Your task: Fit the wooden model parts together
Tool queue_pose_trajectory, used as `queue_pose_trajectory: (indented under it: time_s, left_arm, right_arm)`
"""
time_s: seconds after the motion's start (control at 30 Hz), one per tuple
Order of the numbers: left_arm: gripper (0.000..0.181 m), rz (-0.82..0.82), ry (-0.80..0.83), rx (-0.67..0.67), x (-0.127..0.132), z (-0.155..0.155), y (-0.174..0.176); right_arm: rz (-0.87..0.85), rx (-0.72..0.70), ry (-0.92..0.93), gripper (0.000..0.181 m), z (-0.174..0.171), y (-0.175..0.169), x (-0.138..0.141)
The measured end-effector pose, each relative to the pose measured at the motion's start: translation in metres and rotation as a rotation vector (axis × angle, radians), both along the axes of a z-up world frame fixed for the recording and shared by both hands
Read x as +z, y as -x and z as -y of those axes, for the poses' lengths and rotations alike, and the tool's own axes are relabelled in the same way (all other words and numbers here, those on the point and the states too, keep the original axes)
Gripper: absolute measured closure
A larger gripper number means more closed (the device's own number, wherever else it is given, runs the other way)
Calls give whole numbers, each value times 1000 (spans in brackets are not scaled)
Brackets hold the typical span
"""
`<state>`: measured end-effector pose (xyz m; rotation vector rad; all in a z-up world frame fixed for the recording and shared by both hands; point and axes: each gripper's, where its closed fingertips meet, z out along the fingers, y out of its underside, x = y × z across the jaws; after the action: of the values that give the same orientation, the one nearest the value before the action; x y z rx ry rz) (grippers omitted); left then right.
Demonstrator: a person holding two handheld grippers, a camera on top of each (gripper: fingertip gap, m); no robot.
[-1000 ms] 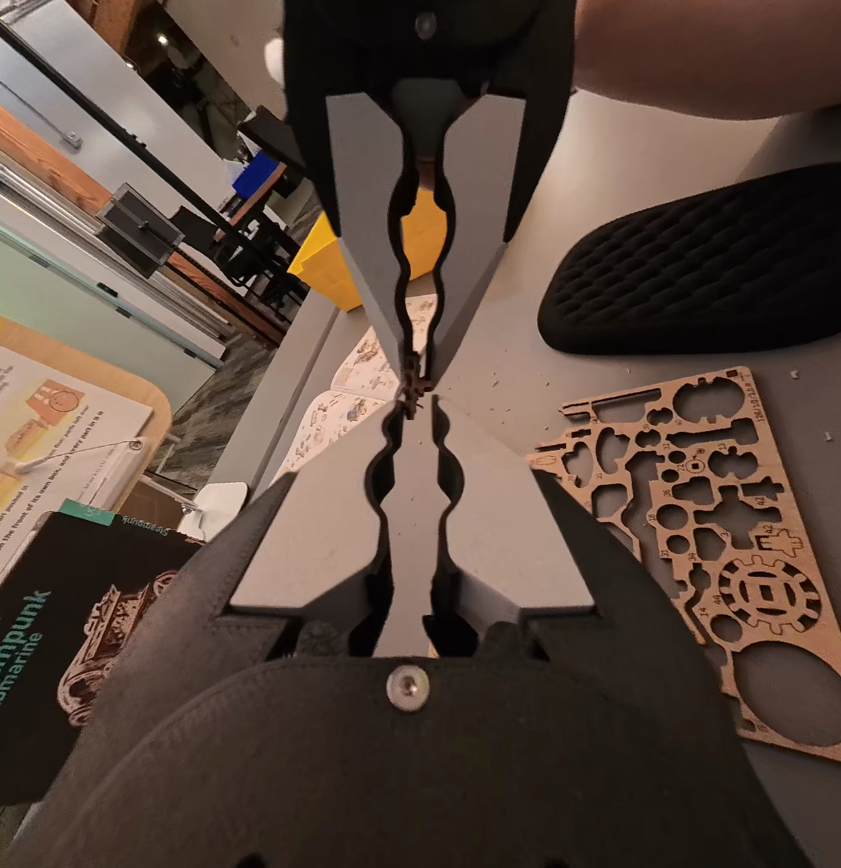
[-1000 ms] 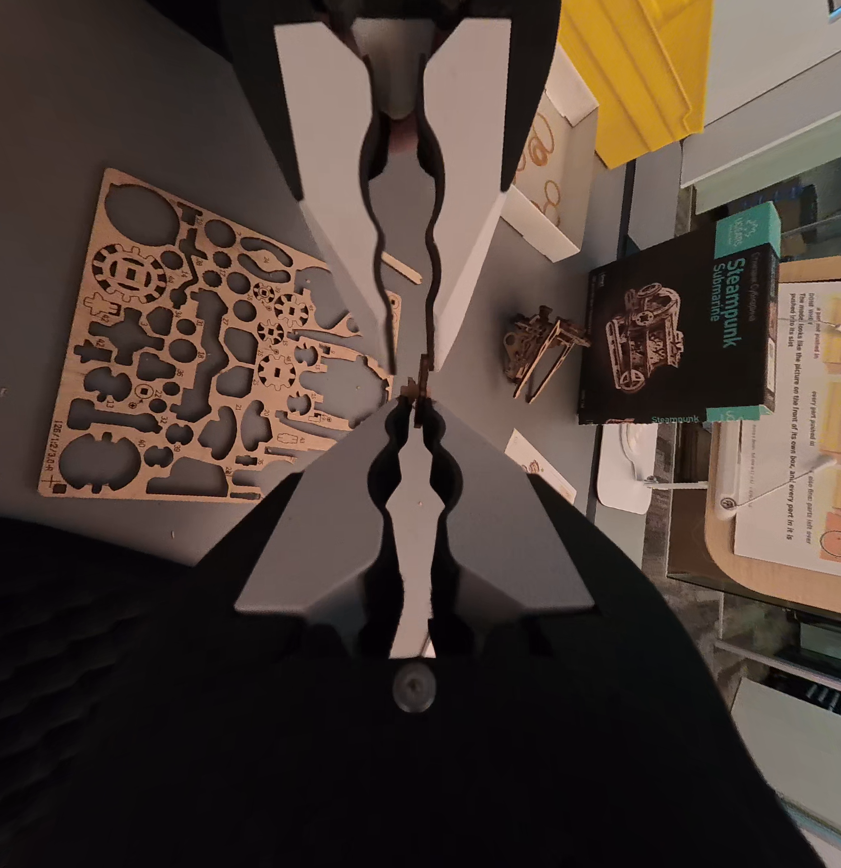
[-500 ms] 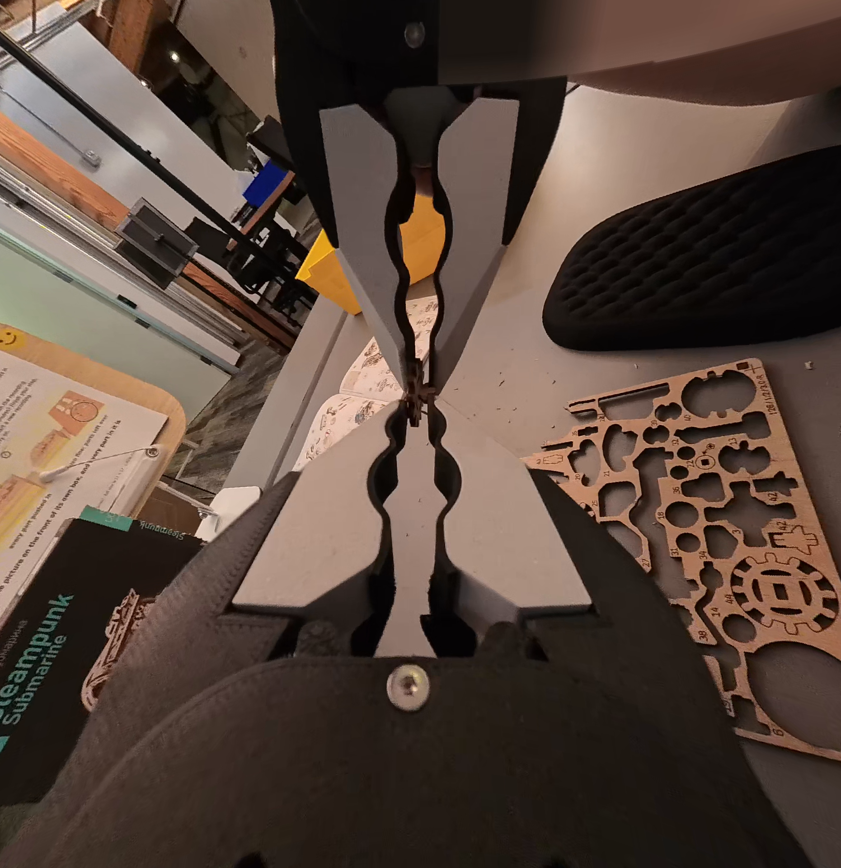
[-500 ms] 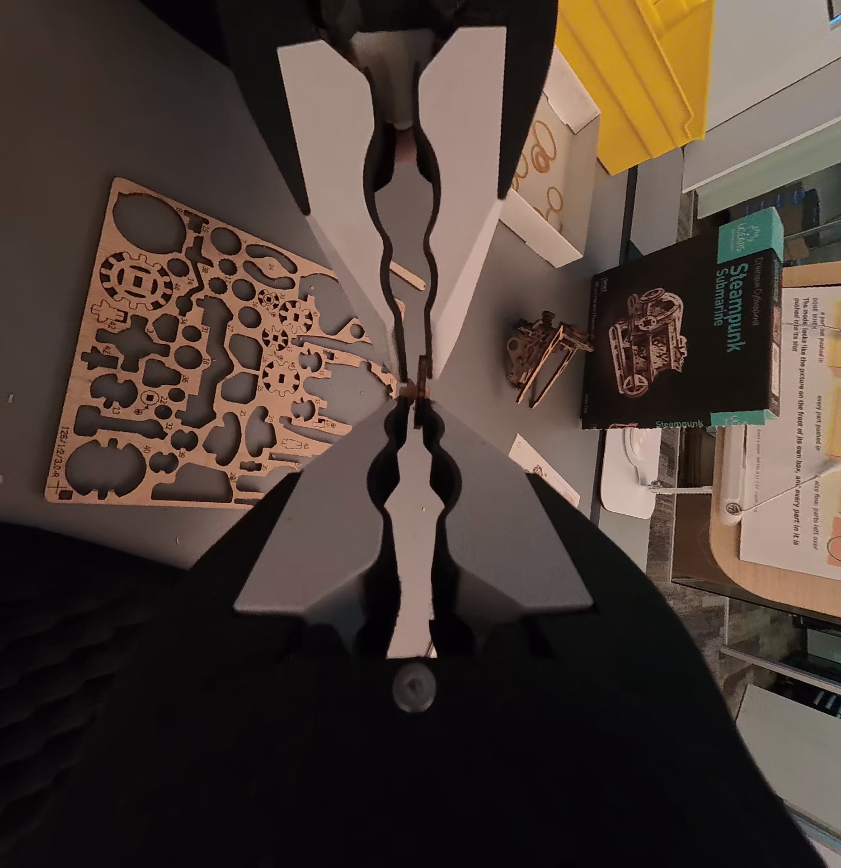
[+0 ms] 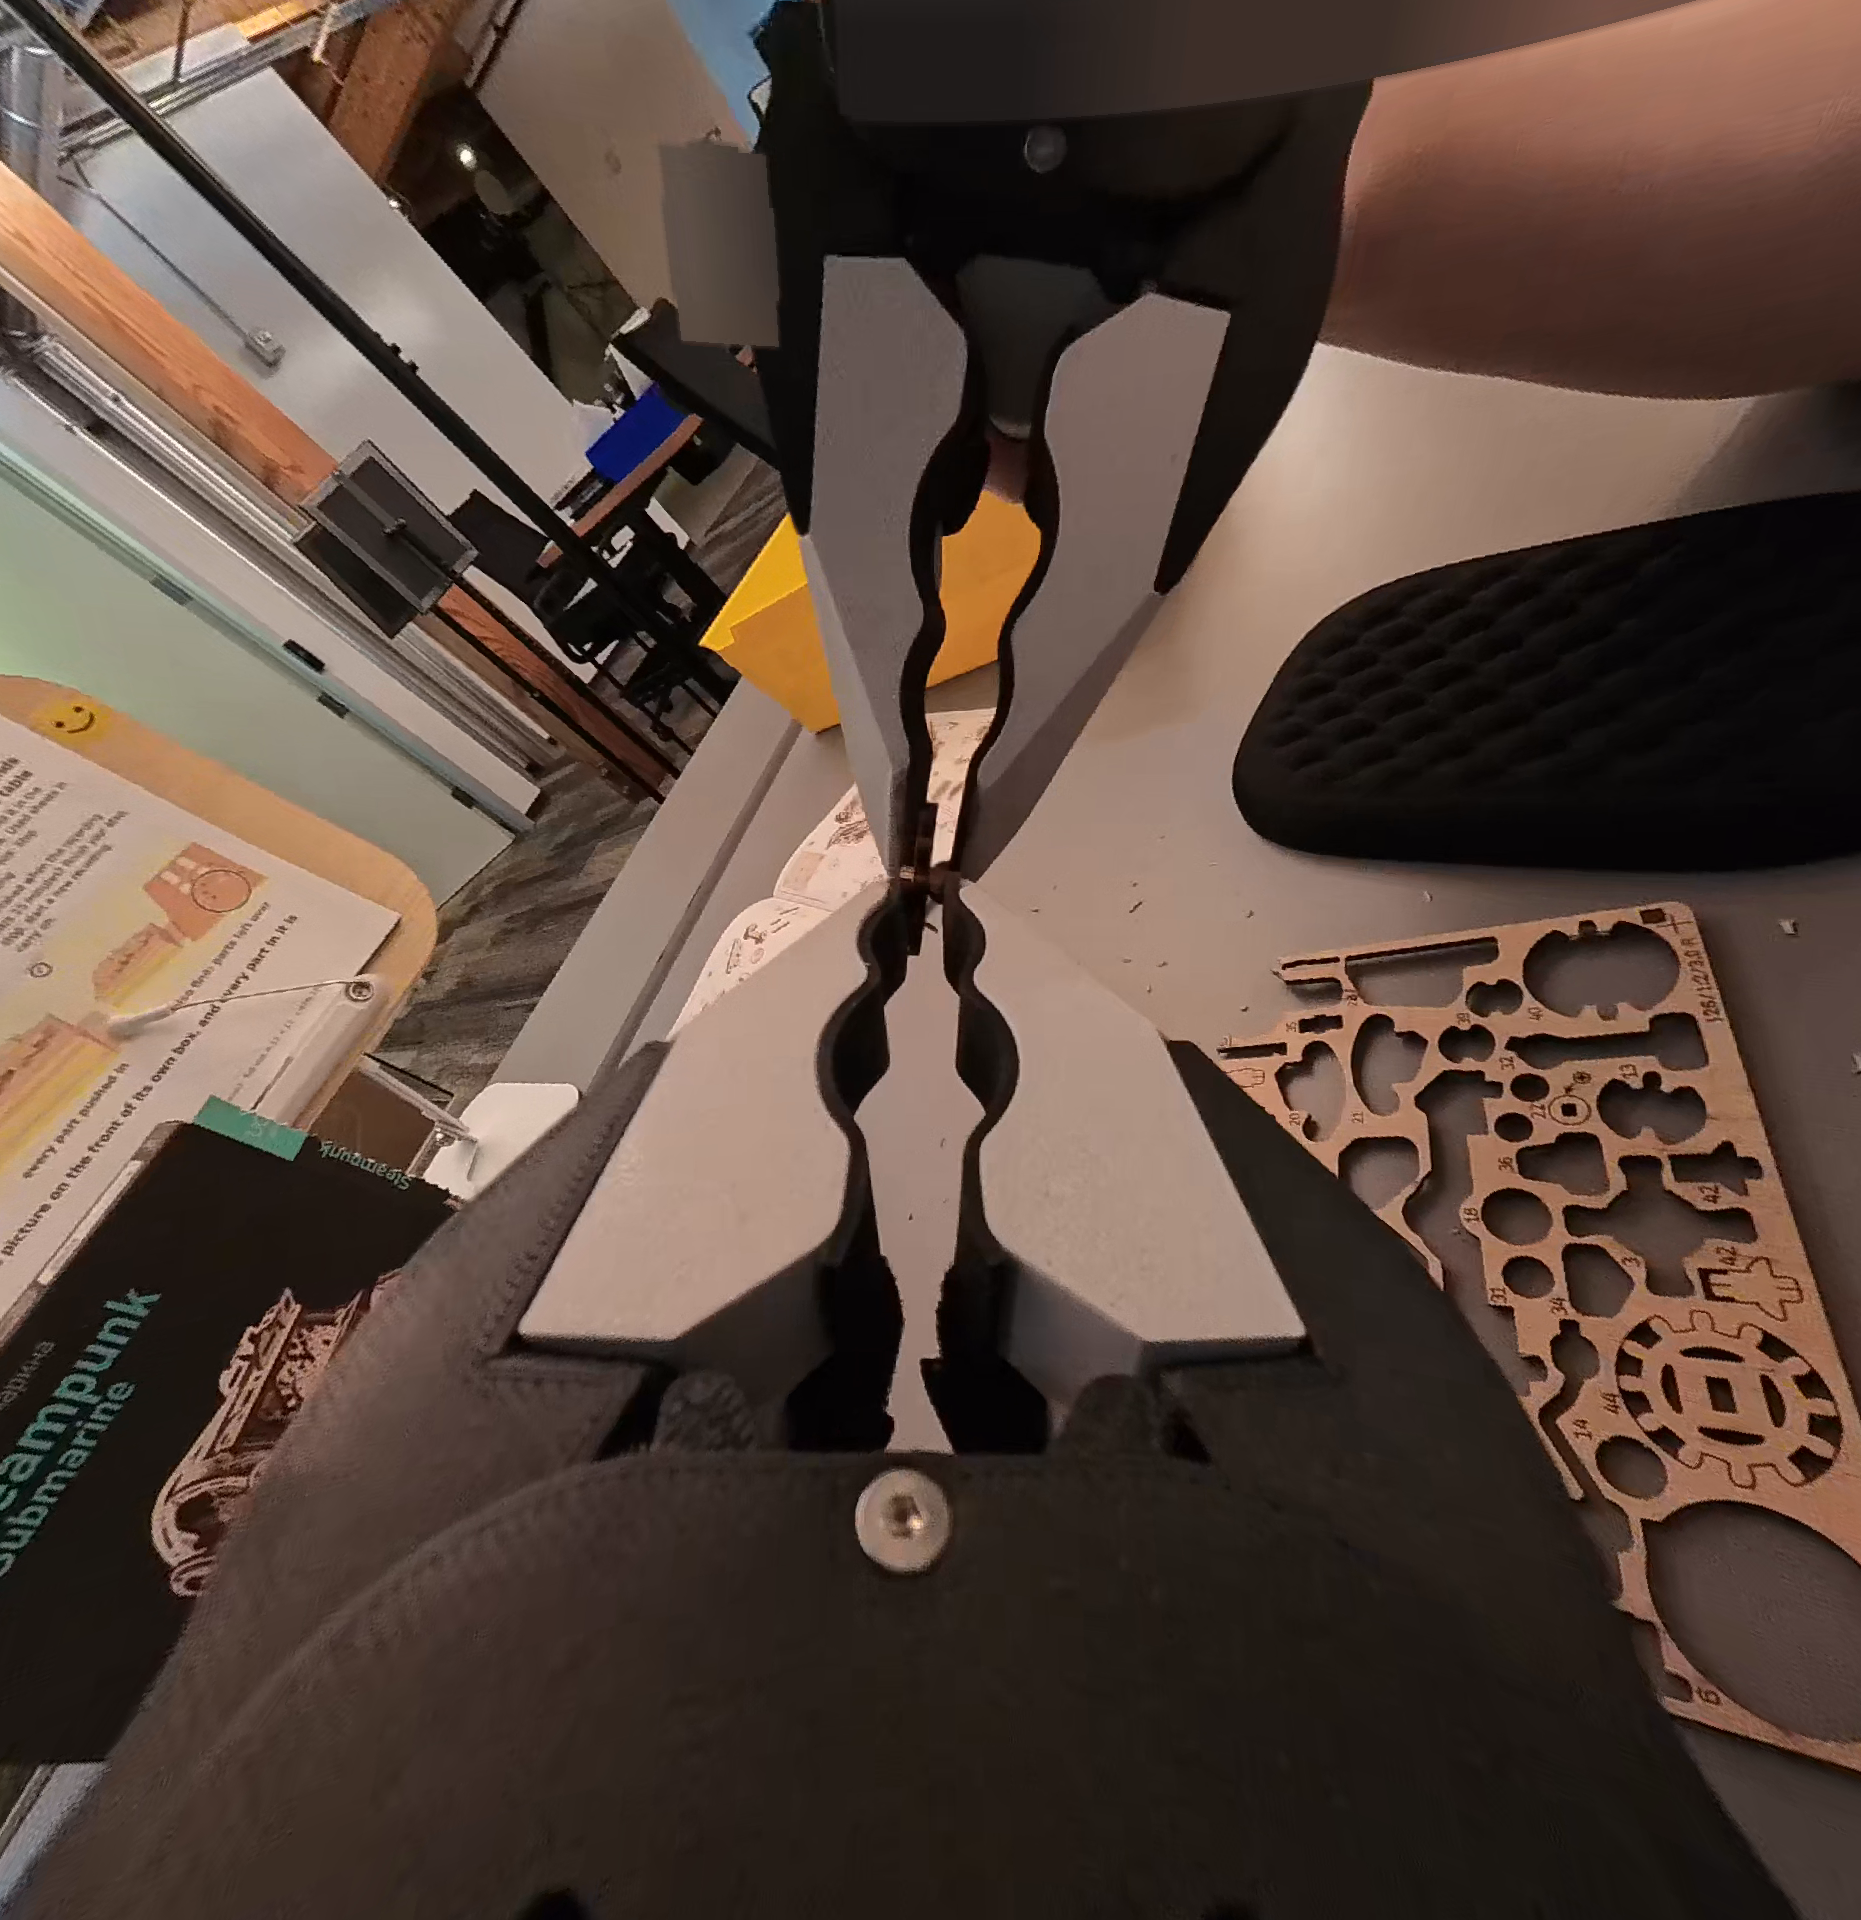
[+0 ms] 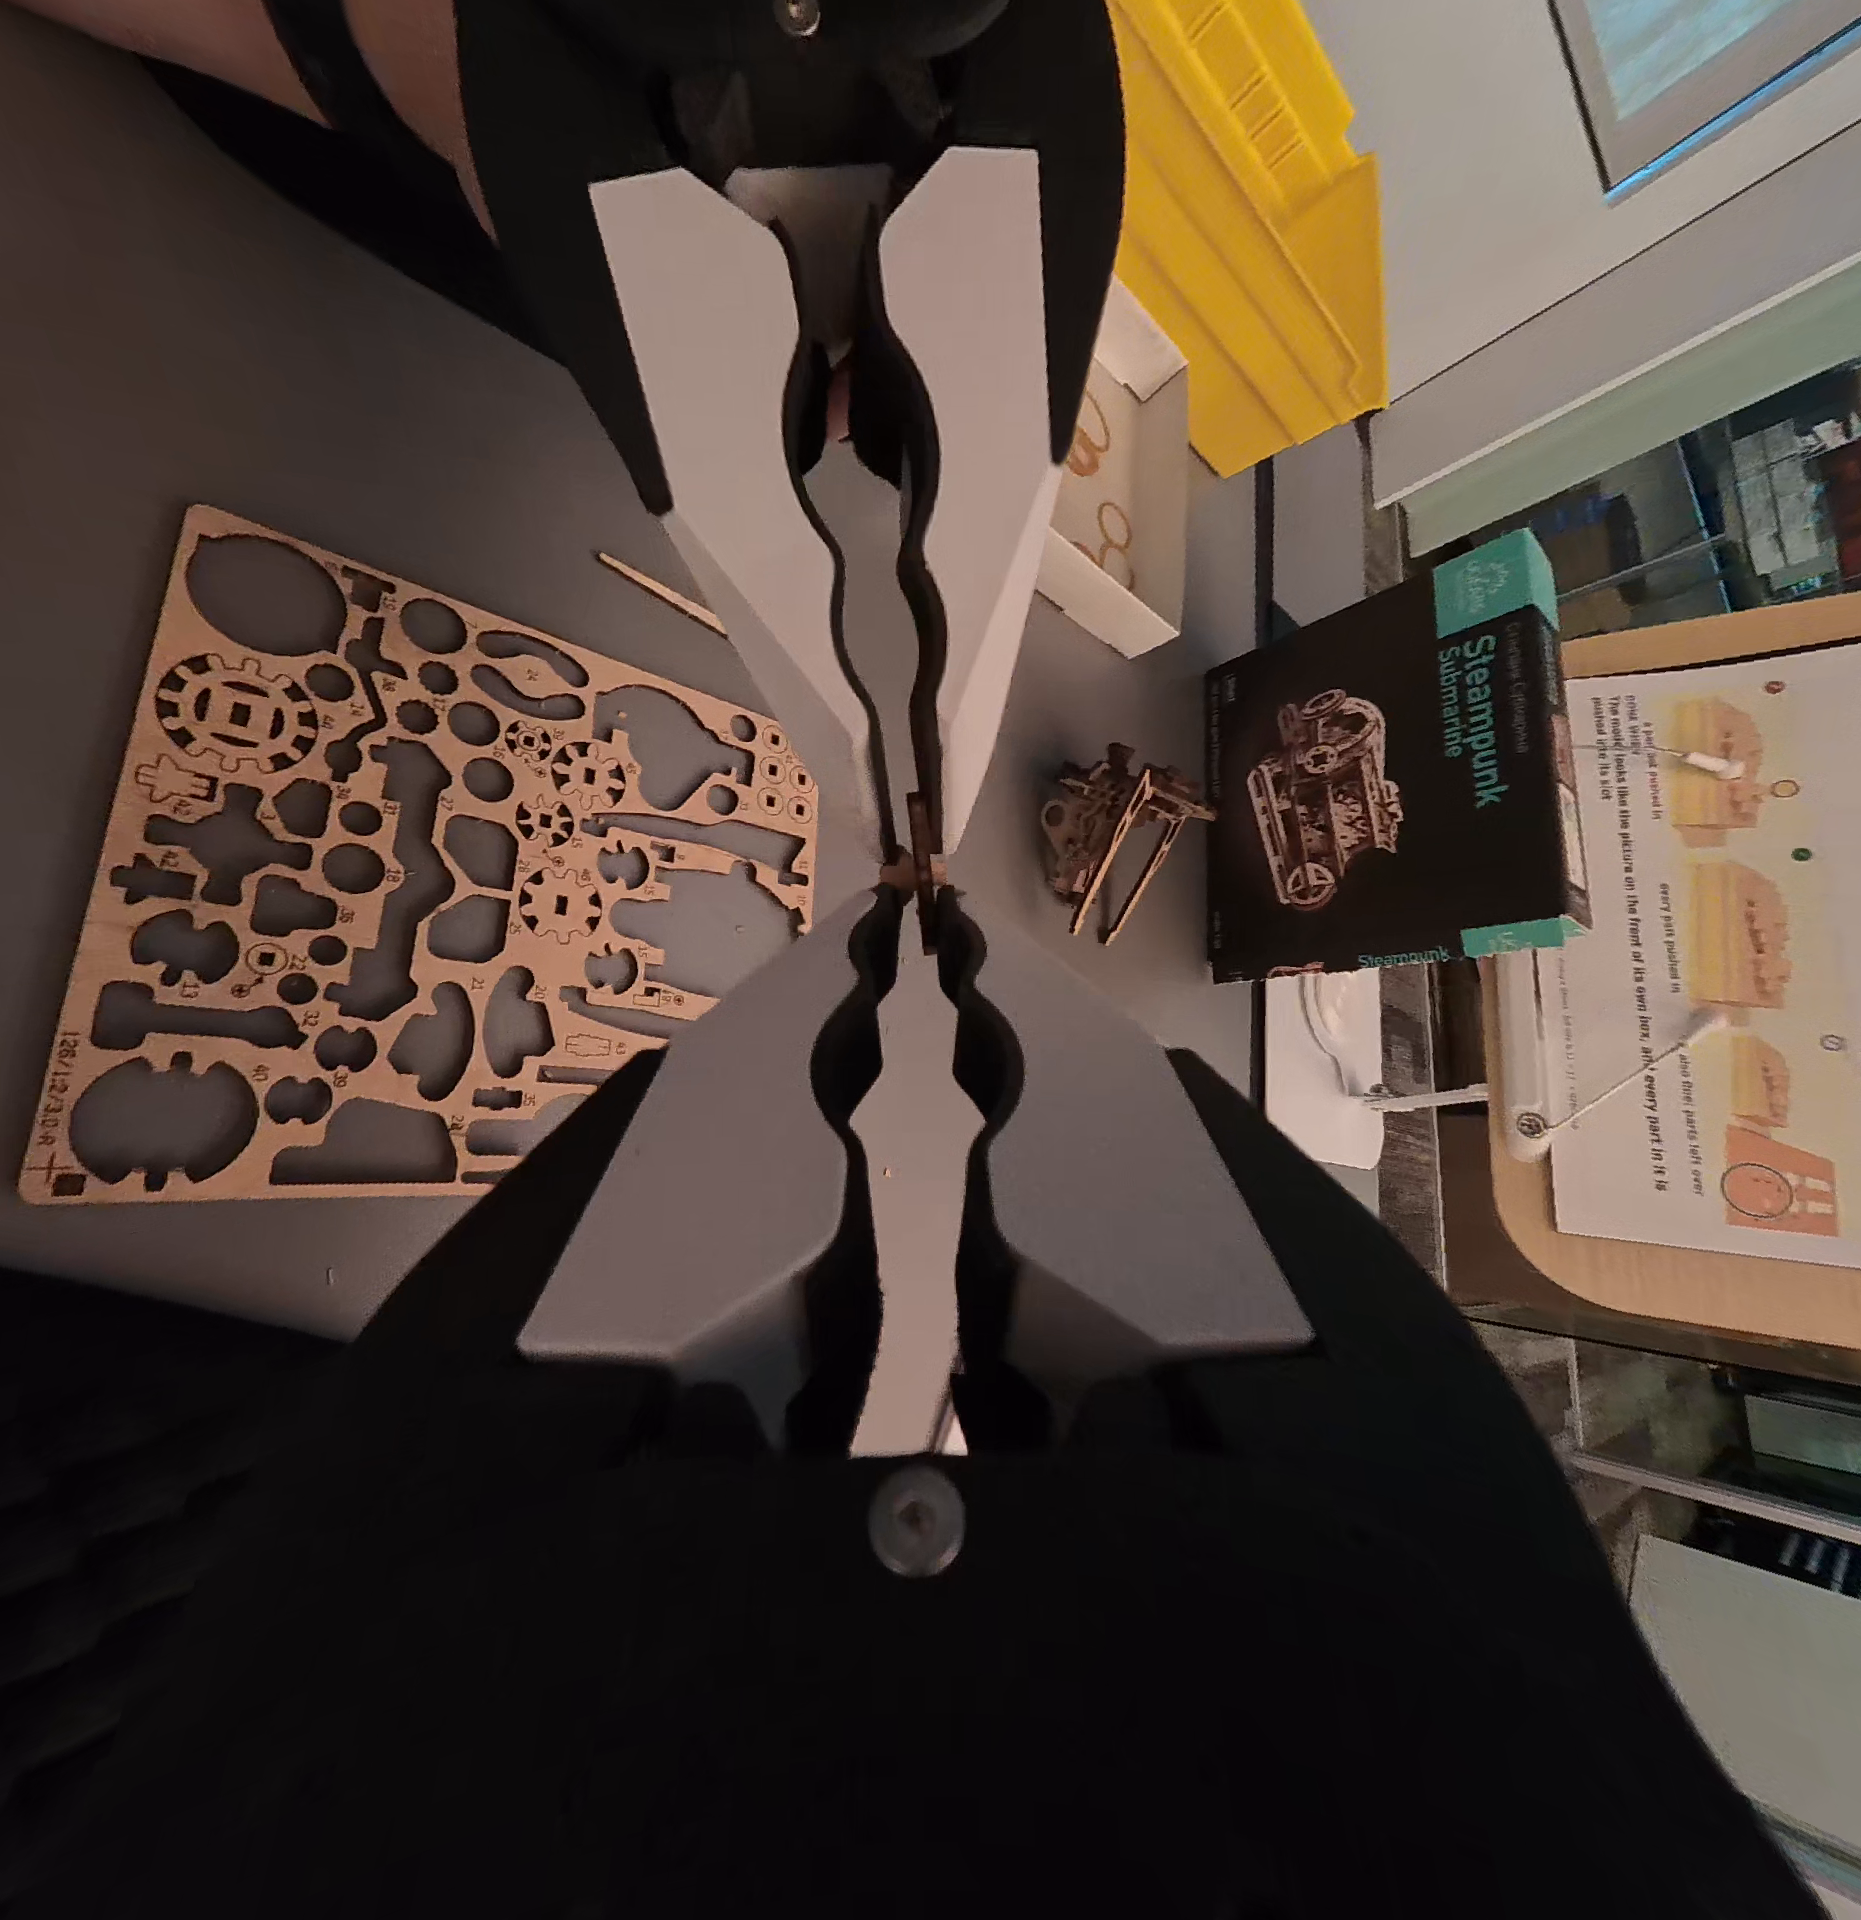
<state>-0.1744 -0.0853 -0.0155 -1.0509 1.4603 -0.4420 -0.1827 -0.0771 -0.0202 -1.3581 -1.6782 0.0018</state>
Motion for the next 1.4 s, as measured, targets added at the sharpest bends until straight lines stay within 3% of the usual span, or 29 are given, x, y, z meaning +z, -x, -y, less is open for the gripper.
queue_pose_trajectory:
  time_s: [0.5, 0.73, 0.87, 1.0, 1.13, 1.2, 1.3, 1.4]
  left_arm:
    - [176, 69, 5, -22, 10, 1, 3]
    - [177, 45, -89, 11, 6, -1, 1]
    - [177, 76, 41, -16, 10, 1, 3]
    - [177, 35, 45, -3, 1, -1, 2]
    - [176, 89, 54, -7, 6, -3, 0]
    - [176, 83, 13, 3, 6, -2, 0]
    - [176, 49, 91, 17, -1, -6, -1]
    - [174, 130, 143, 8, 11, -9, 4]
  right_arm:
    - [-31, 11, -40, 178, 1, 3, 9]
    - [-8, 4, -59, 178, -1, 1, 6]
    - [-44, 10, -41, 178, 1, 3, 9]
    - [-2, 6, -16, 178, -1, 2, 0]
    - [-99, 1, 96, 177, -3, 1, 5]
    - [-102, 29, 78, 178, -2, 0, 5]
    - [-36, 13, 30, 178, -5, -2, -2]
    - [-182, 35, 116, 177, -7, 3, 8]
